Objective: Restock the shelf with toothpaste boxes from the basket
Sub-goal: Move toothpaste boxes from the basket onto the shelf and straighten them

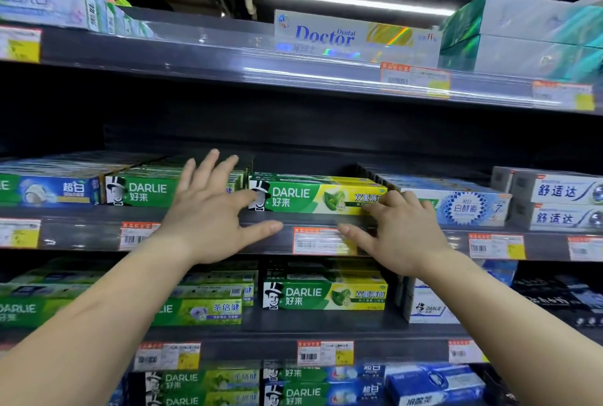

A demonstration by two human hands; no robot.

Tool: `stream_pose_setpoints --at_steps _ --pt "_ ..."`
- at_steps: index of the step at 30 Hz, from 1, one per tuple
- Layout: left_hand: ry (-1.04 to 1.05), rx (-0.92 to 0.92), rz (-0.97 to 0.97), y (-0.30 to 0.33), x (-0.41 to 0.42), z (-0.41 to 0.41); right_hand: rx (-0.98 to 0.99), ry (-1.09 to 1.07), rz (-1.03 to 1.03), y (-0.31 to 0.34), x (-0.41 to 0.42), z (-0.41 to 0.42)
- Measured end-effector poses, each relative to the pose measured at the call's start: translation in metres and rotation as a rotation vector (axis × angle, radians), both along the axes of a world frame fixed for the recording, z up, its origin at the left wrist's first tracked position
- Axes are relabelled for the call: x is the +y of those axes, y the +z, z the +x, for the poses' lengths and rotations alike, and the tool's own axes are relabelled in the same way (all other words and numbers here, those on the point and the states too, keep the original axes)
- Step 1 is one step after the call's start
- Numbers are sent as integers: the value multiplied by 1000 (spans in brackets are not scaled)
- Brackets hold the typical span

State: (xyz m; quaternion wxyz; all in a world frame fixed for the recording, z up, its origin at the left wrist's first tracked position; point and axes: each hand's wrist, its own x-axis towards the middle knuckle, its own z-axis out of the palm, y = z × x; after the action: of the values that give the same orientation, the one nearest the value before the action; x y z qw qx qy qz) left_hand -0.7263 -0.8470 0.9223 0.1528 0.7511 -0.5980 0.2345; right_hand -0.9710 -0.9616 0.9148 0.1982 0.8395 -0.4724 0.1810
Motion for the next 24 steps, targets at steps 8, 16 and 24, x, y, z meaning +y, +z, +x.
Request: stream_pose_setpoints --at_steps 8,16,24 --pt "131 -2 116 6 -18 -7 105 -5 2 15 -6 12" --pt "192 64 301 23 -39 -6 225 1 86 30 -26 31" --pt "219 84 395 34 -53 -7 250 -37 162 38 -35 41"
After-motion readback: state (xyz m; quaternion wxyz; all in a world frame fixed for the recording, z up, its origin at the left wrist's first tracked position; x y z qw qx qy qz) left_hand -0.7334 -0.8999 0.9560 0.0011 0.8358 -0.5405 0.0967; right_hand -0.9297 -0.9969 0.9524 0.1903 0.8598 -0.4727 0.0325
